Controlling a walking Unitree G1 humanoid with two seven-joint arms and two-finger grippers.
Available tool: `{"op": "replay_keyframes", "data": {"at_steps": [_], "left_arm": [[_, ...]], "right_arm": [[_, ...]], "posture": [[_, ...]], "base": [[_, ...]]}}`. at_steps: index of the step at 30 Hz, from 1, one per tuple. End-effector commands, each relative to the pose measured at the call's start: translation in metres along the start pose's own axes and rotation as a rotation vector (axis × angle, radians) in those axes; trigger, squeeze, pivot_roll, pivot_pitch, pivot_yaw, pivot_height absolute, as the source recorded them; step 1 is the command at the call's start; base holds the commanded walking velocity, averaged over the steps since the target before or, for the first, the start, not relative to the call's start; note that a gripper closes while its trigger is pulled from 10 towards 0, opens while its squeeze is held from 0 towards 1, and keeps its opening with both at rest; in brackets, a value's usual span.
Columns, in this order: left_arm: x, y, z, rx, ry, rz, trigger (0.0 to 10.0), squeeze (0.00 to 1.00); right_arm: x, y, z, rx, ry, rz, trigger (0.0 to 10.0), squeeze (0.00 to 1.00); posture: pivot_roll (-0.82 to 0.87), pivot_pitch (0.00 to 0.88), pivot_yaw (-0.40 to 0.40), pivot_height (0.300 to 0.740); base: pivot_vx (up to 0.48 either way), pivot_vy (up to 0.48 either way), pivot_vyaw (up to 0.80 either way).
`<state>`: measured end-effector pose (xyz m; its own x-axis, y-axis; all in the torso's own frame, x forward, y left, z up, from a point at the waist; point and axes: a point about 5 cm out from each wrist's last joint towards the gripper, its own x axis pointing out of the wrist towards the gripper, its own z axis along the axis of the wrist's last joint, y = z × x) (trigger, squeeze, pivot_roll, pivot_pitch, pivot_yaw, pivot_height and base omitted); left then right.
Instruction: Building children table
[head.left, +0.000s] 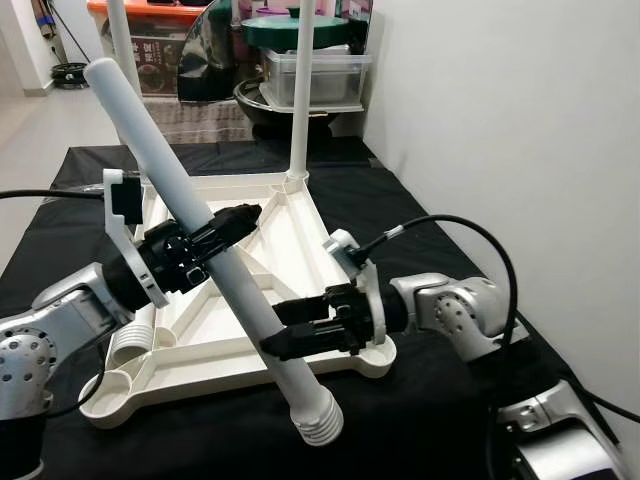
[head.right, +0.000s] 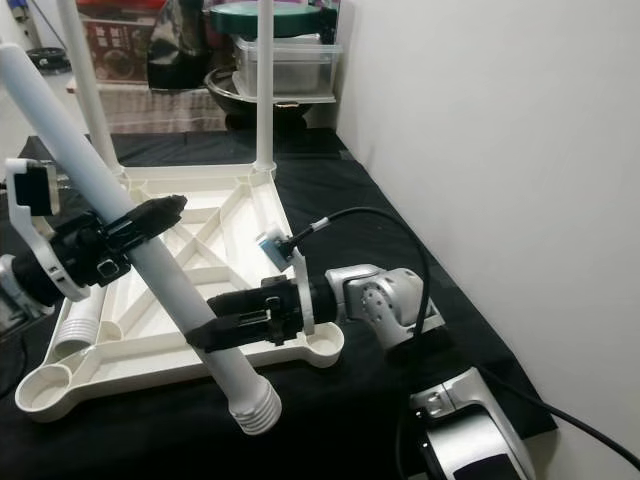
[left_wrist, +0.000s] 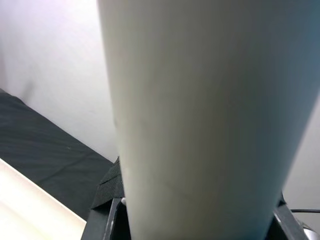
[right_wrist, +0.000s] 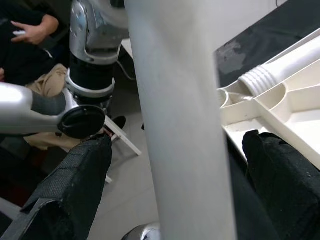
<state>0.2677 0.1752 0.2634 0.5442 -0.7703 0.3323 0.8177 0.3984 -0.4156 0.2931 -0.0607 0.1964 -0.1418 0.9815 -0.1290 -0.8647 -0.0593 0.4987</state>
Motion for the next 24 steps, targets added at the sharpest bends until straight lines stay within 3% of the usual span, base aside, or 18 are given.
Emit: {"op": "replay_keyframes", "data": {"at_steps": [1,4,9,10,15,16,17,18,19,24], "left_arm": [[0.004,0.000,-0.002,-0.001,0.015,-0.023,10.0,0.00],[0.009,0.004,-0.008,-0.007,0.041,-0.045,10.0,0.00],[0.011,0.005,-0.010,-0.012,0.050,-0.053,10.0,0.00],[0.014,0.005,-0.014,-0.021,0.061,-0.062,10.0,0.00],[0.016,0.004,-0.020,-0.033,0.077,-0.072,10.0,0.00],[0.017,0.004,-0.022,-0.037,0.081,-0.076,10.0,0.00],[0.018,0.004,-0.023,-0.038,0.083,-0.079,10.0,0.00],[0.018,0.004,-0.023,-0.038,0.083,-0.079,10.0,0.00],[0.018,0.004,-0.023,-0.038,0.083,-0.081,10.0,0.00],[0.017,0.004,-0.024,-0.043,0.076,-0.084,10.0,0.00]], "right_arm": [[0.005,0.002,-0.004,0.005,0.025,-0.012,10.0,0.00],[0.020,0.005,-0.005,0.024,0.038,-0.029,10.0,0.00],[0.024,0.006,-0.005,0.031,0.036,-0.036,10.0,0.00],[0.033,0.007,-0.001,0.022,0.018,-0.043,10.0,0.00],[0.043,0.009,0.000,0.009,0.022,-0.040,10.0,0.00],[0.045,0.010,-0.001,0.006,0.030,-0.035,4.0,0.00],[0.047,0.011,-0.002,0.007,0.037,-0.034,1.5,0.00],[0.047,0.011,-0.002,0.007,0.037,-0.034,1.5,0.00],[0.048,0.012,-0.004,0.010,0.046,-0.039,0.0,0.00],[0.050,0.012,-0.009,0.022,0.040,-0.060,0.0,0.00]], "posture": [[0.04,0.000,-0.061,0.740],[0.03,0.000,-0.059,0.740],[0.03,0.000,-0.059,0.740],[0.02,0.000,-0.056,0.740],[0.02,0.000,-0.060,0.740],[0.03,0.000,-0.063,0.740],[0.03,0.000,-0.063,0.740],[0.03,0.000,-0.063,0.740],[0.03,0.000,-0.066,0.740],[0.03,0.000,-0.066,0.740]], "base": [[0.000,0.000,0.00],[0.000,0.000,0.00],[0.000,0.000,0.00],[0.000,0.000,0.00],[0.000,0.000,0.00],[0.000,0.000,0.00],[0.000,0.000,0.00],[0.000,0.000,0.00],[0.000,0.000,0.00],[0.000,0.000,0.00]]}}
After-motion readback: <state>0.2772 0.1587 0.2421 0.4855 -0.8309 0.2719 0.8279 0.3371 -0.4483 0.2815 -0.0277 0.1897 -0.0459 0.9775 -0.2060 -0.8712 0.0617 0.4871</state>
